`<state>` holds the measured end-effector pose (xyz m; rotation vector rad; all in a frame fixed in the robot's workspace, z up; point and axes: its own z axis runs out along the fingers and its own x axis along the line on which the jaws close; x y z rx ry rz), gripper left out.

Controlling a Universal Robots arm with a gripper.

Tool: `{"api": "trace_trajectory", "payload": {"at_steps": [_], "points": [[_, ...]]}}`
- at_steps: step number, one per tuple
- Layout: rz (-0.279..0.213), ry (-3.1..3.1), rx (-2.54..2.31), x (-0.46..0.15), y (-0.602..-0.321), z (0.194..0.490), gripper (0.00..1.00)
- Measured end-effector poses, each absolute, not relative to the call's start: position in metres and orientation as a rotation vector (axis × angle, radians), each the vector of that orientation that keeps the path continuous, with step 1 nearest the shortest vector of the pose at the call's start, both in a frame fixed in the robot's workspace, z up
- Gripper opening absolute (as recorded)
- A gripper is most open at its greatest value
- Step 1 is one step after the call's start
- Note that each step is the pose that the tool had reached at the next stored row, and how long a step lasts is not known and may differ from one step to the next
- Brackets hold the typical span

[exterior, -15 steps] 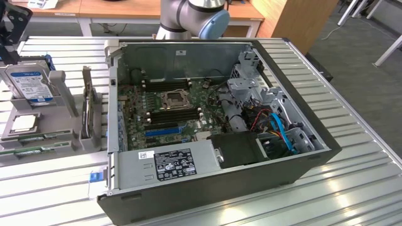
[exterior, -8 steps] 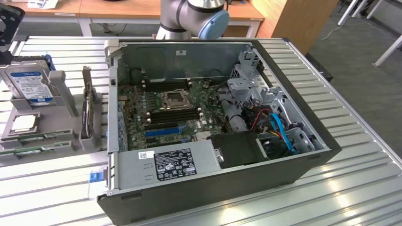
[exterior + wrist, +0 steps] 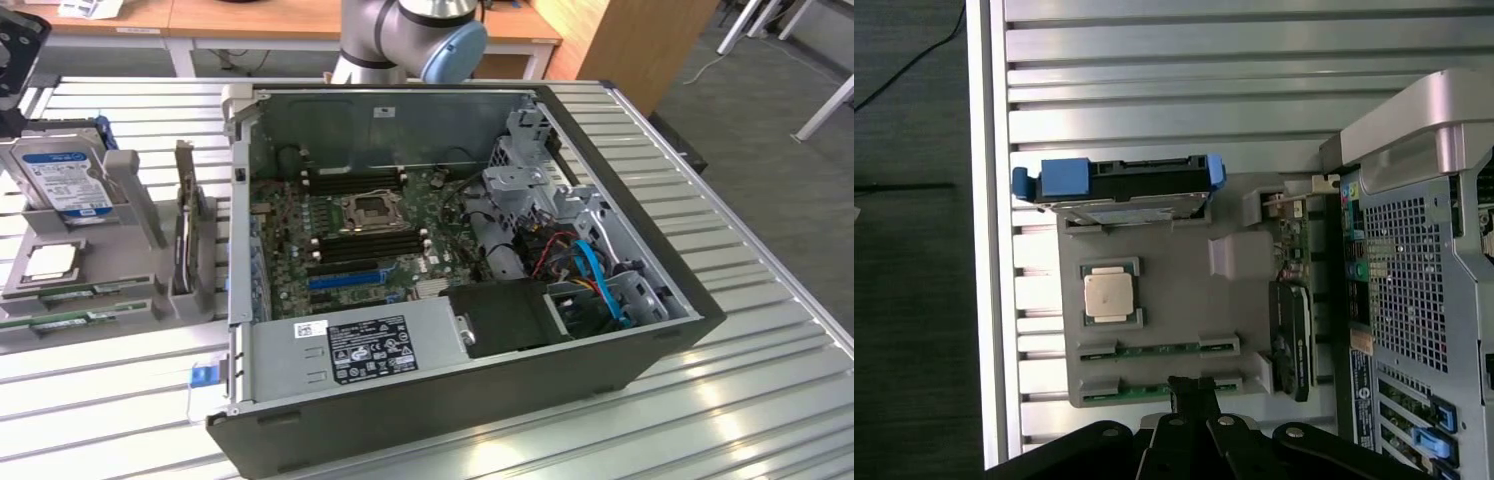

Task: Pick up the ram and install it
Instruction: 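Reach for the ram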

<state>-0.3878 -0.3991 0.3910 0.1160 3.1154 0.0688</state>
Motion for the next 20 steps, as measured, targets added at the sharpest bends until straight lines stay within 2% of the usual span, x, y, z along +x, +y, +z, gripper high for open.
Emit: {"api": "trace_trajectory", "payload": {"at_steps": [20], "points": [[0.069, 3.116, 0.116, -0.385, -0.417, 0.391, 0.1]]}}
